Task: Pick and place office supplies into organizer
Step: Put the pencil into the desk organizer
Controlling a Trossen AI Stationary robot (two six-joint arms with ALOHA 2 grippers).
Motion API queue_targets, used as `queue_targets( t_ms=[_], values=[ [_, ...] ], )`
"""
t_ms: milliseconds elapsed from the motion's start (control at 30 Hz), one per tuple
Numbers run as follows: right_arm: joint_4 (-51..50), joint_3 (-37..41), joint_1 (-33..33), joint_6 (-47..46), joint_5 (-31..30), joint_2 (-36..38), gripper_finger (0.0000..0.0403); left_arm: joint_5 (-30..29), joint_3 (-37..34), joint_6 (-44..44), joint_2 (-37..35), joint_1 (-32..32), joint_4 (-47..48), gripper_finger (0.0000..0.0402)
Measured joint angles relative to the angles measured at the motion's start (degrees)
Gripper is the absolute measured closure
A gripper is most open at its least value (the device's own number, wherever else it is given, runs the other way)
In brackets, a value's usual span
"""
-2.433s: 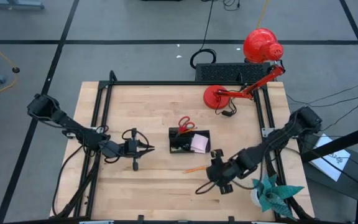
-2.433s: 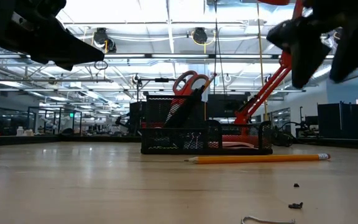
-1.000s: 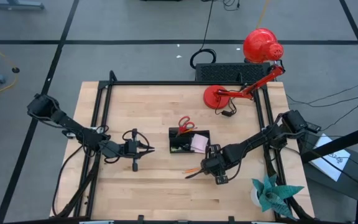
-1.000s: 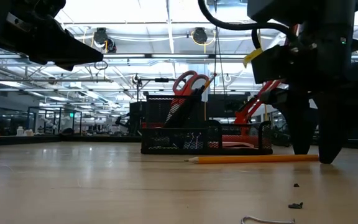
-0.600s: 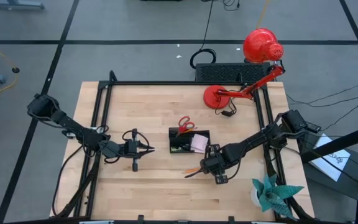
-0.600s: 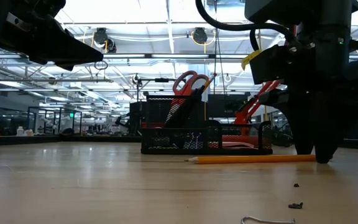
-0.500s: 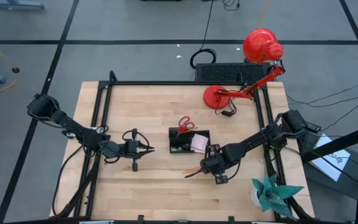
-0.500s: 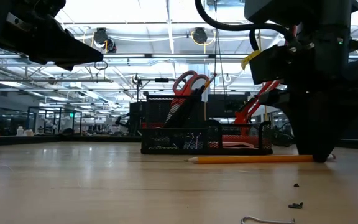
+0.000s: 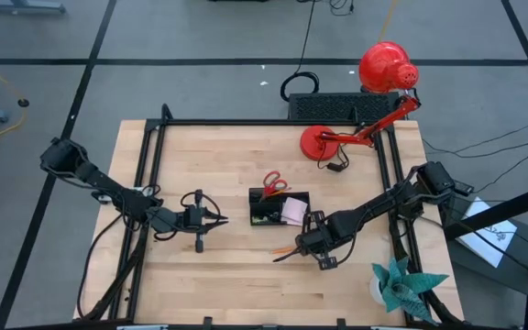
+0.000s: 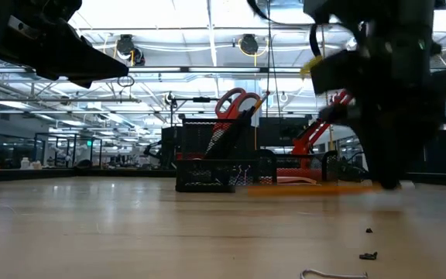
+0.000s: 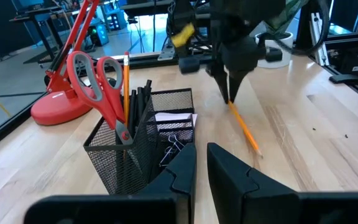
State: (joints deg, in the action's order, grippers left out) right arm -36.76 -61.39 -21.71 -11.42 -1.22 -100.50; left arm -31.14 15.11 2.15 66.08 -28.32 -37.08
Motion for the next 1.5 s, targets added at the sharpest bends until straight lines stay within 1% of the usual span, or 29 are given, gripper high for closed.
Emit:
queue_targets(
  t_ms=[167, 333, 533, 600, 733, 900, 967, 1067, 1200, 1333, 1400, 1500],
  values=[
    [-0.7, -3.4, 0.0, 1.1, -0.2, 2.2, 0.0371, 0.0, 0.0, 0.0, 0.0, 0.0, 0.0, 0.0355],
    [-5.0, -8.5, -0.1, 4.8, -0.7, 2.3, 0.0381, 0.0, 0.0, -0.1, 0.0, 0.0, 0.0, 0.0355],
    [-13.1, -16.8, -0.1, 10.1, -4.1, 2.3, 0.0377, 0.0, 0.0, -0.1, 0.0, 0.0, 0.8, 0.0355],
    [-16.2, -20.2, -0.1, 11.8, -6.2, 2.4, 0.0375, 0.0, 0.0, -0.1, 0.0, 0.0, 1.9, 0.0355],
    [-22.9, -26.8, 0.0, 16.8, -12.5, 2.1, 0.0378, 0.0, 0.0, 0.0, 0.0, 0.0, 3.1, 0.0355],
    [-29.2, -35.8, 1.0, 23.6, -19.5, -1.4, 0.0381, 0.0, 0.0, 0.0, 0.0, 0.0, 3.3, 0.0355],
    [-30.6, -38.6, 1.6, 26.8, -24.9, -3.2, 0.0379, -0.1, 0.0, 0.0, 0.0, 0.0, 3.3, 0.0355],
    [-31.1, -41.1, 2.6, 33.1, -34.7, -4.9, 0.0379, -0.1, 0.0, 0.0, 0.0, 0.0, 3.9, 0.0355],
    [-29.7, -41.4, 3.4, 42.2, -49.3, -6.0, 0.0379, -0.2, 0.0, 1.1, 0.0, 0.0, 5.4, 0.0355],
    [-27.2, -41.2, 3.7, 51.1, -60.4, -6.3, 0.0379, -0.2, 0.0, 1.5, 0.0, 0.0, 6.2, 0.0355],
    [-22.9, -40.3, 3.7, 58.2, -64.9, -6.3, 0.0379, -0.2, 0.0, 1.6, 0.0, 0.0, 6.2, 0.0355],
    [-16.6, -38.7, 3.7, 71.6, -71.9, -6.4, 0.0379, 0.0, 0.0, 1.7, 0.0, 0.0, 6.4, 0.0355]
  ],
)
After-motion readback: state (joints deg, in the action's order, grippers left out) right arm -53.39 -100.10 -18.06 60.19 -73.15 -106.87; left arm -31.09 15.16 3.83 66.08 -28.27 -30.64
